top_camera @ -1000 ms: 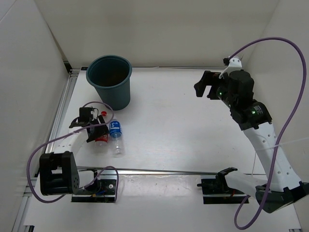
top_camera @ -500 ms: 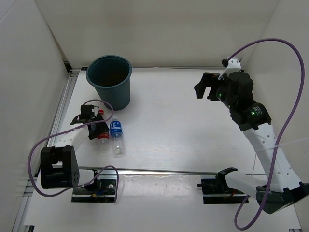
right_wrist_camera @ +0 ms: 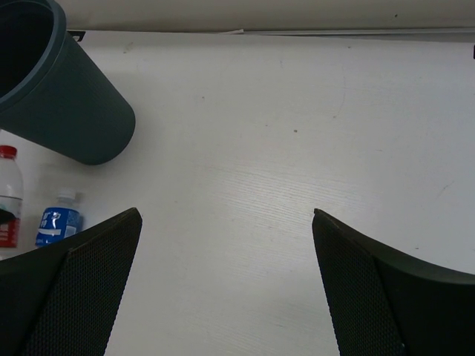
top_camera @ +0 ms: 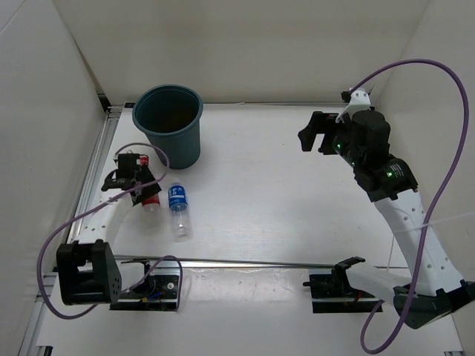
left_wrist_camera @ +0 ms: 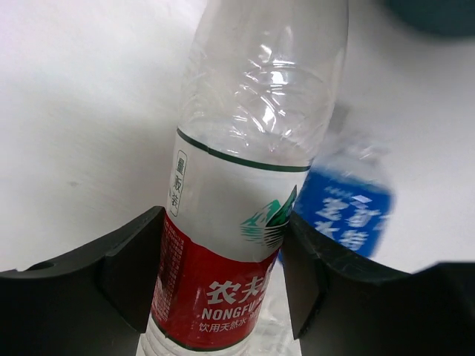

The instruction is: Put the plastic bottles in the bin

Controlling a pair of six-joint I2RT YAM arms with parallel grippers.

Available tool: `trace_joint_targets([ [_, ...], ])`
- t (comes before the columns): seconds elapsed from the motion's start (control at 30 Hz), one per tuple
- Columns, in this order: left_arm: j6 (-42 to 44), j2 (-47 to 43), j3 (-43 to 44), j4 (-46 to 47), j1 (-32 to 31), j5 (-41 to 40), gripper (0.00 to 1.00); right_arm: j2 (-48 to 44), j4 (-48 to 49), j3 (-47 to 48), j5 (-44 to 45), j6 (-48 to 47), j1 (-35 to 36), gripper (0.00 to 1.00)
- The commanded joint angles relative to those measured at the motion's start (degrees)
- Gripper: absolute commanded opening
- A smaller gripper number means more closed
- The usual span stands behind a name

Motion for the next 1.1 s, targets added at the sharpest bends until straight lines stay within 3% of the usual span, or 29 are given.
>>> trace_joint_targets([
  [0.0,-0.3,-5.8,7.6,-2.4,1.6,-5.7,0.36,0.8,2.1,-0.1,-1.4,-0.1,-0.2,0.99],
  [0.17,0.7,-7.5,18.5,-2.9,2.2,-7.0,0.35,1.3,2.1,-0.1,-2.1,0.4,-0.2,0.99],
  [0.47,2.5,-0.2,46.6,-2.9,2.2,-7.5,0.36,2.4,2.7,-0.1,-5.6,1.6,-0.2,0.99],
  [0.73,-0.9,19.0,70.7,-2.4,1.5,-2.9,0.36,1.3,2.0,-1.1,-7.4,2.1,-0.2,0.99],
  [1.07,-1.2,37.7,84.3,-2.4,-2.8,-1.8,0.4,-1.1,-0.5,-1.7,-5.0,0.3,-0.2,0.99],
])
